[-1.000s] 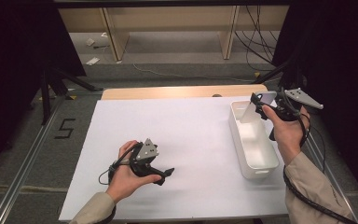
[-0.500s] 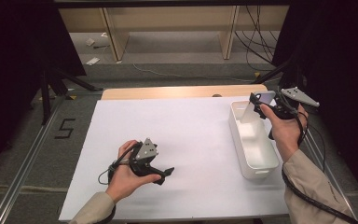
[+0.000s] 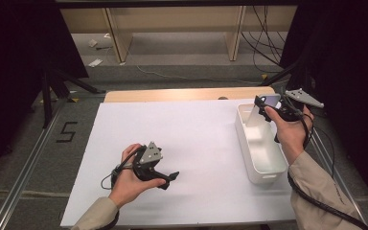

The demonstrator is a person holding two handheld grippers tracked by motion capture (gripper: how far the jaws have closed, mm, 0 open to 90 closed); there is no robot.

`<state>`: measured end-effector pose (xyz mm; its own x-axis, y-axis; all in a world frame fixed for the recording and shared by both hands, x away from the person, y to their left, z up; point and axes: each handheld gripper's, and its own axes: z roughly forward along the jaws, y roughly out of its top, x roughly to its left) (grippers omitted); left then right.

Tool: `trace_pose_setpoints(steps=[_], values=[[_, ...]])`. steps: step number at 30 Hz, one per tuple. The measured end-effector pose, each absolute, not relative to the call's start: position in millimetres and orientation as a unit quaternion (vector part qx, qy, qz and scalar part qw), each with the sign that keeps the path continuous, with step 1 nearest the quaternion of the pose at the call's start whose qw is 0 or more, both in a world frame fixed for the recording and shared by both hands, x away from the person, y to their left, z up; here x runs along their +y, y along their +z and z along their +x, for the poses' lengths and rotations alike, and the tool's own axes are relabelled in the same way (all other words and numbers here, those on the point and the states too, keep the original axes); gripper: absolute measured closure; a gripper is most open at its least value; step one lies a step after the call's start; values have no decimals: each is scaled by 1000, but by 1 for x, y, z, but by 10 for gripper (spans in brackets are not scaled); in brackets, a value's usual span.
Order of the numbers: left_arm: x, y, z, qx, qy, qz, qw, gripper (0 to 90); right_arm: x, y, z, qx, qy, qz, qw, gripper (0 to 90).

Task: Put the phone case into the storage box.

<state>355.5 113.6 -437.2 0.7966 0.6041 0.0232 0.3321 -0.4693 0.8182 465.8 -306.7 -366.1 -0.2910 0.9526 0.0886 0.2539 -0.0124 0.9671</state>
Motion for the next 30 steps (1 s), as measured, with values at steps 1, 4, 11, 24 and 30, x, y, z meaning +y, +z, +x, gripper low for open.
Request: trace_pose_setpoints(steps=[1,4,11,24,30], values=[[114,-437,356,278,156,843,433,0,-306,-367,466,616,516,490,338,183],[114,-437,356,278,157,843,433,0,-306,-368,468,617,513,491,337,183],[114,-437,356,278,157,842,434,0,-304,-369,473,623,504,492,340,184],[114,-437,356,280,158,842,434,0,-300,-371,480,627,496,497,336,183],[115,-436,356,282,158,840,435,0,-300,-371,482,628,495,497,338,183]])
